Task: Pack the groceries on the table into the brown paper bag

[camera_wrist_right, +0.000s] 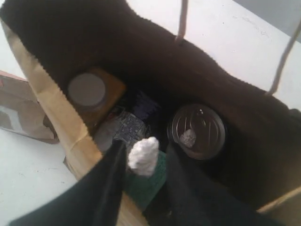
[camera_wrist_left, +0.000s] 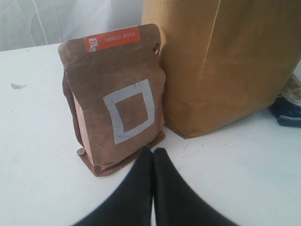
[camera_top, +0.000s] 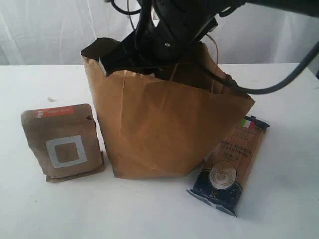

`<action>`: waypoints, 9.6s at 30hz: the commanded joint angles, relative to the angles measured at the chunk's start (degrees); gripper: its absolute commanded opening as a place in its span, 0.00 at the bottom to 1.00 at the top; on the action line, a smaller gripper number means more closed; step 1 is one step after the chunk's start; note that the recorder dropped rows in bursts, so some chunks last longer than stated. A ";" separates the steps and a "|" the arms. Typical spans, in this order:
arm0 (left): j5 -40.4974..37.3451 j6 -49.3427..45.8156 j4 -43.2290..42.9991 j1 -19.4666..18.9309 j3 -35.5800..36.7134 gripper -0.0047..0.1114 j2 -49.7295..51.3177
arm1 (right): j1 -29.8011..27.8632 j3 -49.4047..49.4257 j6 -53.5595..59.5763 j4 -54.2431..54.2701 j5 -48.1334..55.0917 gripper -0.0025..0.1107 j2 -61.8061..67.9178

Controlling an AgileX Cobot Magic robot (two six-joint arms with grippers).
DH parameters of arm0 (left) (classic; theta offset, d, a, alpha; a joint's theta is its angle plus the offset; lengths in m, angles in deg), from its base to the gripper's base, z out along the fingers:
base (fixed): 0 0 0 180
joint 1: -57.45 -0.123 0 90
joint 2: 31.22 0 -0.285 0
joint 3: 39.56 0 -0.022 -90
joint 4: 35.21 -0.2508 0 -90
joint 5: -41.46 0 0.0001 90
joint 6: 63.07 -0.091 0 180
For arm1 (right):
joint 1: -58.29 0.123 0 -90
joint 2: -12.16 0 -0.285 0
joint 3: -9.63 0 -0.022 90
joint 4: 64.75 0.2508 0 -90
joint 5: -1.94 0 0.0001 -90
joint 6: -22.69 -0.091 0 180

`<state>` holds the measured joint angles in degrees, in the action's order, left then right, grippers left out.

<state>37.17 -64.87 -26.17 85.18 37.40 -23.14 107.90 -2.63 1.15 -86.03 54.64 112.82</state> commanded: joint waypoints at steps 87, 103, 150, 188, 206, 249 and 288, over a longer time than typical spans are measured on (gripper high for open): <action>-0.02 0.35 0.05 -0.22 0.26 0.05 -0.30 | 1.97 45.77 4.57 8.80 -13.79 0.02 -52.44; -0.02 0.35 0.05 -0.22 0.26 0.05 -0.30 | 0.78 80.17 4.57 19.23 -54.98 0.02 -60.03; -0.02 0.35 0.05 -0.22 0.26 0.05 -0.30 | -38.85 89.48 4.68 19.28 -31.80 0.02 -92.87; -0.02 0.35 0.05 -0.22 0.26 0.05 -0.30 | -38.84 89.48 21.54 12.82 -32.90 0.02 -92.87; 0.18 0.35 0.05 -0.22 0.26 0.05 -0.30 | -38.84 89.48 21.54 12.82 -33.04 0.02 -92.87; -47.35 3.93 -31.27 6.47 -61.55 0.82 67.08 | -38.84 89.48 21.54 12.82 -33.04 0.02 -92.87; -45.06 -32.30 -10.81 -5.02 -72.32 0.95 90.29 | -38.84 89.48 21.54 12.82 -33.04 0.02 -92.87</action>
<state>-7.49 -97.88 -37.82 80.28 -34.82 67.05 69.30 86.78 22.23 -73.08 22.43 20.31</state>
